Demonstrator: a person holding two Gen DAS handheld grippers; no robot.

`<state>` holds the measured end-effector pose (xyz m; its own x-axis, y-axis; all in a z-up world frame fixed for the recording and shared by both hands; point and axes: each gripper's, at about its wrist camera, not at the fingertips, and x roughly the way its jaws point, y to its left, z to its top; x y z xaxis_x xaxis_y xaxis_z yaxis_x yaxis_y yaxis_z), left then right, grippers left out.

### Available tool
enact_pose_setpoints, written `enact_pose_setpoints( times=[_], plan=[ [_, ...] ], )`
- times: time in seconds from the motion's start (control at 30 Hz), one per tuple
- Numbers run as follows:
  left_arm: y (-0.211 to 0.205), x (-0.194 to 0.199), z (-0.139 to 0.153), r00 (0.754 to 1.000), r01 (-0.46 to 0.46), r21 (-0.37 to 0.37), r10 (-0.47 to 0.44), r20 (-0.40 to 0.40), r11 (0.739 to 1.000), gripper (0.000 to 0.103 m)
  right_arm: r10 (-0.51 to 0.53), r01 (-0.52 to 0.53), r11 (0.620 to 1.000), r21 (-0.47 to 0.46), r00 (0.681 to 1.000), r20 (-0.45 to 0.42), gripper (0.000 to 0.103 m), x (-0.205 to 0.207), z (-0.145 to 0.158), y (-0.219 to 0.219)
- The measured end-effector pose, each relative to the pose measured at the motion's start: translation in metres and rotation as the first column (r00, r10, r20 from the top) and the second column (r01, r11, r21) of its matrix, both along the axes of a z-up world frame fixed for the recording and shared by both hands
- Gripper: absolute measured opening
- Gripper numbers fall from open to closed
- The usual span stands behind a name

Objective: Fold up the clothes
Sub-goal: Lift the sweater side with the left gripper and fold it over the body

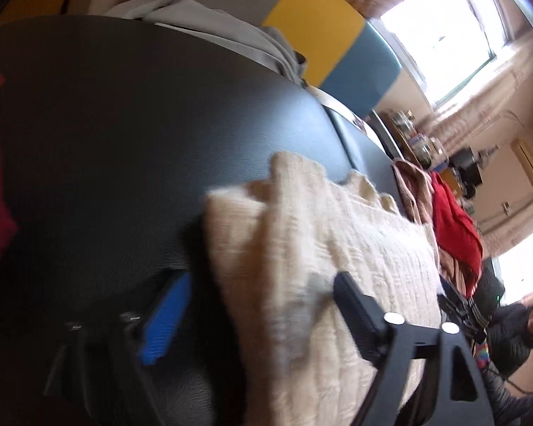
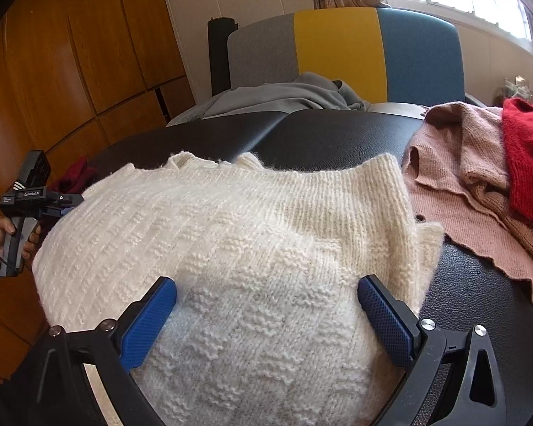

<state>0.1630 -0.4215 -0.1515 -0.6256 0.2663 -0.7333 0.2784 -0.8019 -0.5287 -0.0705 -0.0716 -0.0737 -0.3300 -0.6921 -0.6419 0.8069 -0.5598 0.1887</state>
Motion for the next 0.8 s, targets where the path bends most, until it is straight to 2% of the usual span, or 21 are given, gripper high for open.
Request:
enact_pose_setpoints(
  times=[0.03,0.07,0.1,0.13,0.17,0.23,0.33,0.43,0.57,0.67,0.8],
  plan=[
    [0.004,-0.005,0.001,1.000,0.027,-0.003,-0.027,0.009,1.000,0.087,0.000,0.000,1.000,-0.003,1.000,0.000,0.103,0.000,0.000,0.000],
    [0.009,-0.007,0.002,0.998,0.068,0.020,-0.069,0.012,0.997,0.076,0.001,-0.001,1.000,-0.007,1.000,0.001,0.103,-0.001,0.000,0.001],
    [0.013,-0.009,0.002,0.994,0.103,0.048,-0.104,0.015,0.993,0.055,0.001,-0.001,1.000,-0.011,1.000,0.001,0.103,-0.001,0.000,0.001],
    [0.015,-0.007,-0.001,0.994,0.105,0.098,-0.108,0.024,0.990,0.029,0.001,-0.001,1.000,-0.015,1.000,0.001,0.103,-0.001,-0.001,0.002],
    [0.016,-0.005,-0.003,0.995,0.085,0.115,-0.090,0.033,0.990,0.027,0.002,-0.002,1.000,-0.019,1.000,0.001,0.103,-0.001,-0.001,0.002],
    [0.015,0.002,0.000,0.999,0.038,0.103,-0.039,0.009,0.994,0.023,0.003,-0.003,1.000,-0.027,1.000,0.007,0.103,-0.003,0.000,0.003],
    [0.003,0.005,0.008,0.997,-0.069,0.110,0.071,-0.012,0.992,0.017,0.019,-0.018,1.000,-0.023,0.999,0.026,0.103,-0.004,0.001,0.003],
    [-0.010,-0.002,0.028,0.992,-0.116,0.097,0.121,-0.040,0.988,0.015,0.105,-0.108,0.994,0.031,0.991,0.080,0.103,-0.005,0.008,-0.004],
    [-0.021,-0.011,0.053,0.991,-0.130,0.029,0.131,-0.041,0.991,0.015,0.276,-0.293,0.953,0.072,0.943,0.185,0.103,-0.003,0.025,-0.013],
    [-0.025,-0.019,0.068,0.990,-0.138,0.002,0.138,-0.024,0.990,0.015,0.341,-0.367,0.922,0.122,0.921,0.188,0.103,0.001,0.020,-0.021],
    [-0.025,-0.017,0.084,0.990,-0.136,0.017,0.137,-0.031,0.991,0.015,0.424,-0.459,0.869,0.188,0.884,0.197,0.102,0.007,0.014,-0.031]
  ],
)
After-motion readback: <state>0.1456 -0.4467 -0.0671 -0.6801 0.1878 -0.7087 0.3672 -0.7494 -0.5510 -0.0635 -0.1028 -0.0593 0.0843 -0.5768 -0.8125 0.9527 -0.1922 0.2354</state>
